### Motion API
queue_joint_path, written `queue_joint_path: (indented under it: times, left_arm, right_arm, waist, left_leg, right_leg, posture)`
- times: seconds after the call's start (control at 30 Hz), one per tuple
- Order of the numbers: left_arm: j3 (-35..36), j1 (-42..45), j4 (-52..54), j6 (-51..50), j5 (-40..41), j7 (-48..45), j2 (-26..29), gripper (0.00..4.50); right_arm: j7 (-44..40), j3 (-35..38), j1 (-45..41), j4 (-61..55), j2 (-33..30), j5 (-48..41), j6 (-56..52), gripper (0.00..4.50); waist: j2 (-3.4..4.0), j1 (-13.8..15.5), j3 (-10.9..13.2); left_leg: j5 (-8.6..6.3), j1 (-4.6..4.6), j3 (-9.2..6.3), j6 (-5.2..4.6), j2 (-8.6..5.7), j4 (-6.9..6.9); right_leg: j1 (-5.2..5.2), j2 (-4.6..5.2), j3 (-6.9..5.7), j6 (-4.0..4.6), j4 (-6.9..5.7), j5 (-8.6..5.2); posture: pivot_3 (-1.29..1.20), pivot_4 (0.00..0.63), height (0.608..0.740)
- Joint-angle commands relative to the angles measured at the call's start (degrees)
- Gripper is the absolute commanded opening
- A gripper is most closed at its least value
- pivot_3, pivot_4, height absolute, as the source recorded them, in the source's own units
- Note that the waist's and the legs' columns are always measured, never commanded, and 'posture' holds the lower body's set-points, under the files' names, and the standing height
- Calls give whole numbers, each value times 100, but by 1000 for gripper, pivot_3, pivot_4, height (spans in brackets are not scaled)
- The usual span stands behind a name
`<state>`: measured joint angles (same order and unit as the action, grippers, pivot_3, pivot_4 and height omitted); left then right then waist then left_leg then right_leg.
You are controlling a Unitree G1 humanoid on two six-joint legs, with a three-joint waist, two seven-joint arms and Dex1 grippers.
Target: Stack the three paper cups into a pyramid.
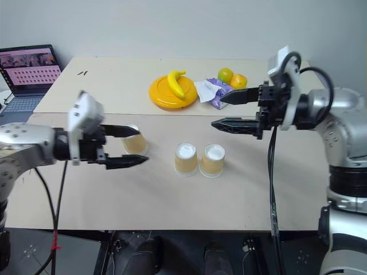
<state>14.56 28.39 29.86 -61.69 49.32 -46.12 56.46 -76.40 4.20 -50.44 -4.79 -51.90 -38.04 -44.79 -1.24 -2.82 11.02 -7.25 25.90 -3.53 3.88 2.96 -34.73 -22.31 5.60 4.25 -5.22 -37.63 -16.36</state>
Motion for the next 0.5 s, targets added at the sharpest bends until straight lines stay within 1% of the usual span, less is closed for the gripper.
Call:
queue_joint_path:
  times: [0.03,0.1,0.17,0.23,0.27,0.33,0.37,0.43,0.5]
  left_arm:
    - [1253,-1106,379,193,-66,267,-247,4500]
    - [1738,-1969,535,570,-306,459,-674,4500]
    - [2169,-2709,781,780,-232,650,-1233,4500]
    - [2269,-3420,1182,1134,-435,857,-1722,4500]
    - [2170,-3720,1382,1314,-661,1067,-1952,4500]
    - [1699,-4375,1821,1696,-1215,1352,-2279,4500]
    - [1517,-4597,1973,1870,-1349,1508,-2537,4500]
    - [1231,-4957,2020,2374,-1790,1838,-3016,4500]
    - [1023,-5151,1747,2965,-2274,2157,-3492,4500]
  right_arm:
    - [-790,-309,-309,198,-200,-44,139,4414]
    - [-1195,-599,-369,469,-288,144,262,4414]
    - [-1495,-908,-422,720,-323,423,506,4414]
    - [-1601,-1151,-596,961,-276,505,631,4414]
    - [-1610,-1270,-699,1084,-236,563,706,4414]
    - [-1610,-1495,-886,1315,-173,608,820,4414]
    - [-1610,-1618,-967,1429,-151,642,891,4414]
    - [-1610,-1847,-1081,1614,-134,730,1059,4414]
    - [-1610,-1988,-1164,1734,-137,724,1154,4414]
  waist:
    - [-1,-13,0]
    - [4,-26,-3]
    - [-12,-10,-2]
    - [-17,21,-1]
    - [-17,26,0]
    - [-17,44,-1]
    - [-18,55,-1]
    - [-19,79,-2]
    - [-20,103,-2]
  left_leg:
    - [-3,-12,2,-4,0,1]
    - [-4,-18,9,-5,1,3]
    - [-6,-32,21,-7,3,8]
    - [-7,-26,21,-7,3,0]
    - [-7,-26,23,-6,3,0]
    - [-7,-26,25,-5,2,-5]
    - [-7,-27,26,-4,2,-4]
    - [-7,-28,27,-4,1,-3]
    - [-7,-29,25,-3,1,-6]
  right_leg:
    - [8,0,1,4,-2,-5]
    - [8,2,7,6,3,-4]
    - [13,3,16,9,0,-10]
    - [8,2,15,12,-5,-10]
    - [9,4,16,12,-3,-10]
    - [10,4,18,12,-3,-10]
    - [11,4,20,12,0,-10]
    - [14,4,22,13,2,-9]
    - [14,4,20,13,1,-9]
  posture:
    - [0,150,732]
    - [0,150,732]
    - [0,150,732]
    - [0,150,732]
    - [0,150,732]
    - [0,150,732]
    - [0,150,732]
    - [0,150,732]
    - [0,150,732]
